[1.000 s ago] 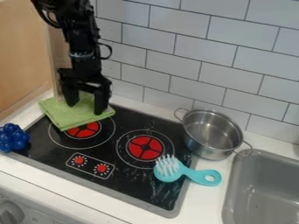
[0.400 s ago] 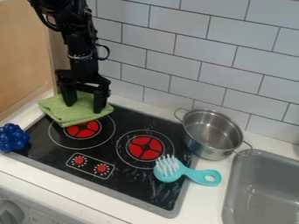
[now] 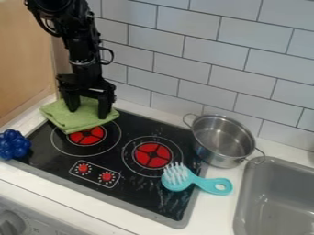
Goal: Moved the green cloth to the right bottom side of the stove
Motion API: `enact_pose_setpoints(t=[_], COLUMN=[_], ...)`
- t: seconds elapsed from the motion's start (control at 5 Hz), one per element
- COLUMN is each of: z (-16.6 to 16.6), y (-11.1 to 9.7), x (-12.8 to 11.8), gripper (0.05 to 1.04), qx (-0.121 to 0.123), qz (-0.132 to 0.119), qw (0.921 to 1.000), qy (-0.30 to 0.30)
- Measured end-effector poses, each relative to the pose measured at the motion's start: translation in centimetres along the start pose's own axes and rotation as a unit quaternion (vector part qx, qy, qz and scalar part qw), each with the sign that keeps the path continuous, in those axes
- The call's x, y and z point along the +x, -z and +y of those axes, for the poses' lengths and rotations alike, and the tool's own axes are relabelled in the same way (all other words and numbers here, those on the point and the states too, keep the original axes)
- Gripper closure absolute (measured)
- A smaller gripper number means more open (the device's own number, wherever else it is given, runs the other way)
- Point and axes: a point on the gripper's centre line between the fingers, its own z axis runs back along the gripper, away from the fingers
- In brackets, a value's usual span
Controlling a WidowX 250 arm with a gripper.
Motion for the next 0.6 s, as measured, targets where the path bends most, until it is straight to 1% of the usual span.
enact_pose_setpoints(t=[0.2,0.6], z=[-0.9,-3.9], y=[-0.1,-0.1], x=[-0.8,-2.7], gripper=[0.085,0.085], qx=[0.005,0.012], qz=[0.001,0.009], qw=[1.0000,0.9996], qy=[0.002,0.026])
